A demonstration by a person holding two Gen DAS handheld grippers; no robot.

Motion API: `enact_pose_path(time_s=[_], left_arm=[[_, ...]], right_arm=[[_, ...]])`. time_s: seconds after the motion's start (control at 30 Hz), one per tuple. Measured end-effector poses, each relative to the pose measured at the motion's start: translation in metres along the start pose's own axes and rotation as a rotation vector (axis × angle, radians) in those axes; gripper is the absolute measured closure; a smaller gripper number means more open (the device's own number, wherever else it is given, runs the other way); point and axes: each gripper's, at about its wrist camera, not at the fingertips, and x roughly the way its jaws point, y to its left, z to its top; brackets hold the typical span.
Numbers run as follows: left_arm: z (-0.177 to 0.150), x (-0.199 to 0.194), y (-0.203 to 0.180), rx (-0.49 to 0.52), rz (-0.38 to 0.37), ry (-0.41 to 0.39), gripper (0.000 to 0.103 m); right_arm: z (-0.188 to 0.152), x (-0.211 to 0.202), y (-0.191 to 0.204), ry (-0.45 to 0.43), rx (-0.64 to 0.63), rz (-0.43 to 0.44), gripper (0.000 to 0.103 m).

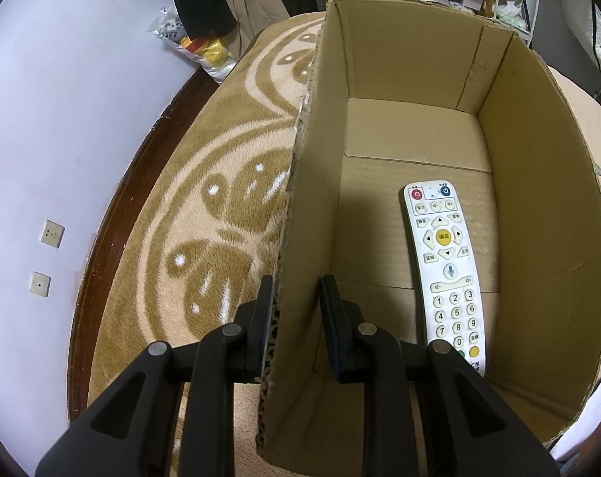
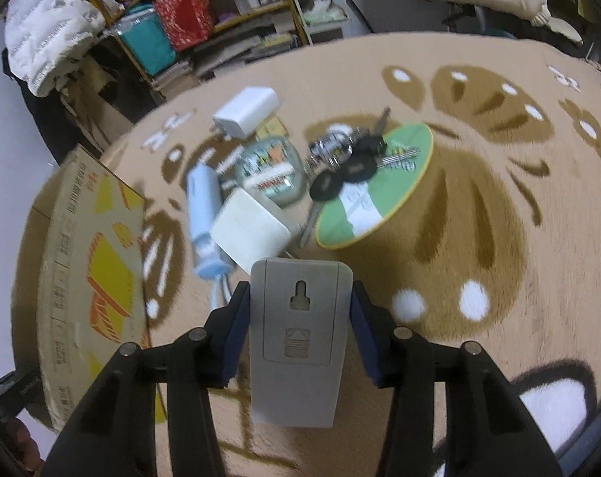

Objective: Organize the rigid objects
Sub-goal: 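Carry the white device into the box beside the remote and release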

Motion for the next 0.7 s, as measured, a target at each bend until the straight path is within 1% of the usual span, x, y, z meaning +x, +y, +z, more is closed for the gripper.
enact_pose_path(time_s=[0.17,0.3,0.43,0.57,0.7], left_arm=[[0.000,0.000,0.000,0.002,0.003,0.001,0.081],[0.000,0.000,0.000,0.004,0.004,0.001,0.081],[-0.001,0.001,0.000,0.006,0.007,0.004,0.081],[0.000,0.002,0.000,0.004,0.006,0.005,0.081],[0.000,0.002,0.000,0.005,0.006,0.005,0.081]], right_arm=[[0.006,-0.017,0.013,-0.092,-0.030,0.045,0.052],[0.007,-0.037,0.029,-0.179,-0.082,0.083,0.052],[0.009,-0.054,0.043,-0.239,-0.117,0.123,0.052],[0.012,-0.079,0.064,-0.325,-0.174,0.198,0.052],[0.012,-0.097,0.084,-0.377,-0.212,0.286,0.052]])
